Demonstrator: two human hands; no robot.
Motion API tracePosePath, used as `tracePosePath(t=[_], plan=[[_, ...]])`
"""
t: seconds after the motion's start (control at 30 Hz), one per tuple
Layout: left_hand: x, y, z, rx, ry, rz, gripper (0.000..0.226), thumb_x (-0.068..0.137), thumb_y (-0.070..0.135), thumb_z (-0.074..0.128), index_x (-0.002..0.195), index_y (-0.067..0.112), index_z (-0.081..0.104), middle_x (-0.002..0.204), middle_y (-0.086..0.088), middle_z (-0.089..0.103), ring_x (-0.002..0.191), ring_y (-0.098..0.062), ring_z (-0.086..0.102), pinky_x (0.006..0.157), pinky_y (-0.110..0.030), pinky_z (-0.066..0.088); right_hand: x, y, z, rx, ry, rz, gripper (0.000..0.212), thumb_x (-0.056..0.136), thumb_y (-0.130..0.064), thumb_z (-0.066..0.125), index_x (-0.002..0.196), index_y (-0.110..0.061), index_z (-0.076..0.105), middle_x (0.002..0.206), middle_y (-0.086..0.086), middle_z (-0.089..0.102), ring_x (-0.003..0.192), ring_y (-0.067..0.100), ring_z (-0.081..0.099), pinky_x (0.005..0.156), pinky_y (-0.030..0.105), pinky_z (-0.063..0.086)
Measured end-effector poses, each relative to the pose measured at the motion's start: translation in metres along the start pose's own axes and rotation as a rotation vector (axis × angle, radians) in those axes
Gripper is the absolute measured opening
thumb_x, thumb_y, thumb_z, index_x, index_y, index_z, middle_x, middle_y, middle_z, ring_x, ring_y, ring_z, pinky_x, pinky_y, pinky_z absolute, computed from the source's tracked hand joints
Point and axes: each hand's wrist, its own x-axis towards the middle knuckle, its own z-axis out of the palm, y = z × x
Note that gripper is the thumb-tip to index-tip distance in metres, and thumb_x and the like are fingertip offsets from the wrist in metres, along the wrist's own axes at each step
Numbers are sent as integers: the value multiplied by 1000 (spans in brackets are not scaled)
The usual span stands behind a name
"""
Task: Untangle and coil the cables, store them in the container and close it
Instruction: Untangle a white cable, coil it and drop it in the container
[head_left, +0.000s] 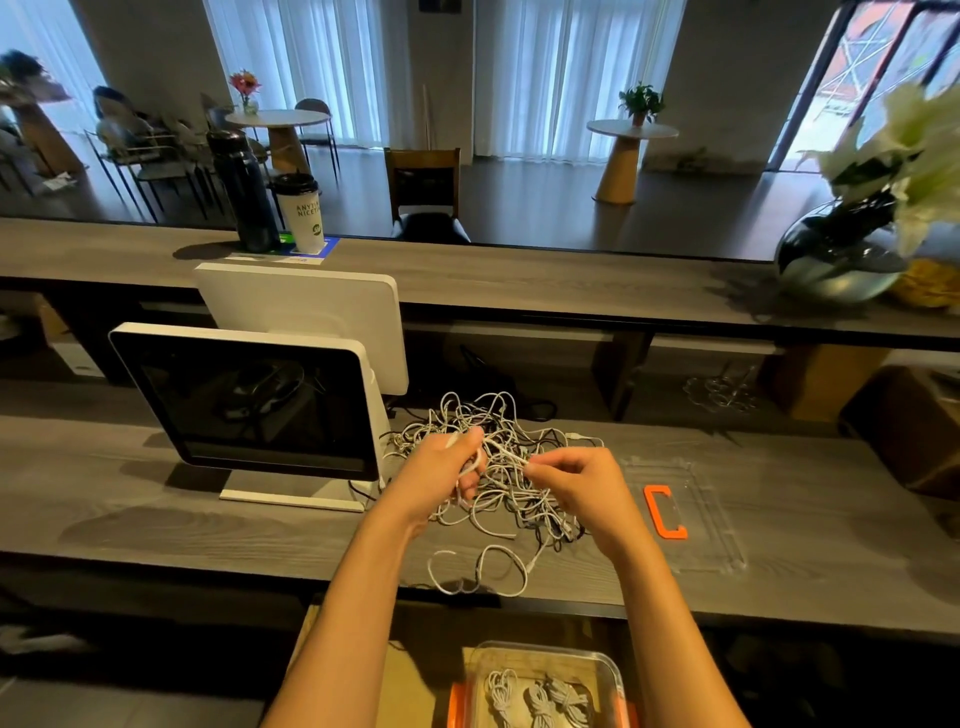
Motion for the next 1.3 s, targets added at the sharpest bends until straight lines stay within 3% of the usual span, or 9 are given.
tracePosePath(t=[0.13,0.27,0.37,0.57,0.73,0.93,1.07,1.17,1.3], plan=[[4,-3,-6,-194,421,-13,47,108,34,38,89,2,66,70,-16,73,72,-29,72,68,-36,59,-1,6,-8,7,-4,41,7,85,-13,76,80,-9,79,62,5,66,51,12,47,48,22,37],[6,5,-9,-871,392,19,46,108,33,35,97,-1,63,83,-16,75,80,-26,75,71,-38,62,-2,5,-9,-29,-93,11,7,86,-12,75,81,-13,80,61,0,67,55,9,54,55,23,44],[4,11,-15,-1099,424,25,41,107,37,38,85,8,58,57,-2,57,51,-13,59,57,-28,56,-4,5,-8,-62,-145,-25,6,86,-8,74,85,-13,79,77,8,74,72,14,66,70,25,55],[4,3,-9,-221,626,96,43,105,38,44,76,10,61,52,1,44,45,-14,42,48,-28,36,-4,2,-1,-85,-212,-175,12,89,-8,71,92,-16,80,86,8,70,82,29,66,76,41,54],[0,6,8,438,477,94,67,103,54,28,73,4,60,67,-13,58,66,-28,55,60,-34,37,-6,-12,15,-56,-170,-264,14,93,-11,67,89,-18,78,70,8,67,63,21,61,65,49,52],[-14,15,25,210,-67,-84,68,84,79,13,78,30,60,63,1,56,55,-11,50,55,-26,37,-2,-13,21,-26,46,-229,11,91,-11,69,86,-10,78,68,8,70,50,17,54,47,29,44],[-16,13,22,251,-344,-64,53,98,64,38,71,23,58,54,10,47,47,-7,36,47,-20,30,2,-8,18,-24,104,-183,14,83,-10,77,72,-20,78,65,-6,72,57,1,60,56,17,46],[-13,12,17,313,-359,-22,47,101,48,48,64,19,52,51,10,43,45,-9,35,46,-20,31,3,-3,16,-3,74,-138,17,81,-12,78,70,-25,78,69,-1,74,65,7,65,62,21,51],[-8,8,9,197,-103,-50,53,103,49,41,69,11,58,49,2,52,44,-17,50,45,-23,37,5,3,5,-55,95,-90,14,83,-24,78,71,-18,79,54,-4,62,52,7,50,52,23,39]])
